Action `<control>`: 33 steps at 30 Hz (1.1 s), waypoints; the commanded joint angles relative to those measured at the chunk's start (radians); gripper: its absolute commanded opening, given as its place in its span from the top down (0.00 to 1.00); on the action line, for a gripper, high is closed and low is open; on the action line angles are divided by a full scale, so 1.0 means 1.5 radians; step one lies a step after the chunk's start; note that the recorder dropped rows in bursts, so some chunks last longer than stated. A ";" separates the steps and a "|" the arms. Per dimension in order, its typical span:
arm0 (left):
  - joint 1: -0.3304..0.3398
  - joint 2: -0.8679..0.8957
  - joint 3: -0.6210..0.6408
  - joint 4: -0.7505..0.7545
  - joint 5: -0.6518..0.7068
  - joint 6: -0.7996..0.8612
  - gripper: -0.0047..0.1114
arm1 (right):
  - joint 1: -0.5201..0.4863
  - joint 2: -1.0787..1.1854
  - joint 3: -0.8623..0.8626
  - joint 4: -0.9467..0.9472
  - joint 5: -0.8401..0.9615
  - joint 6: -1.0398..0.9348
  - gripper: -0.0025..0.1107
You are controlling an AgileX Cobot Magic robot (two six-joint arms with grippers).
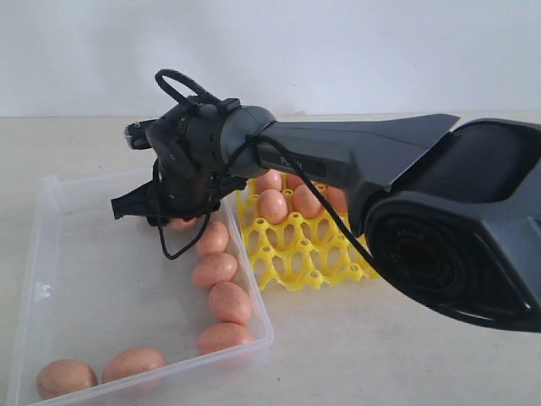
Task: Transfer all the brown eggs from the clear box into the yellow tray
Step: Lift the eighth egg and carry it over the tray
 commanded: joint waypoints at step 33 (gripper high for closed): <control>-0.003 -0.002 -0.002 -0.004 -0.001 0.000 1.00 | -0.246 -0.523 0.899 0.328 -0.836 -0.480 0.89</control>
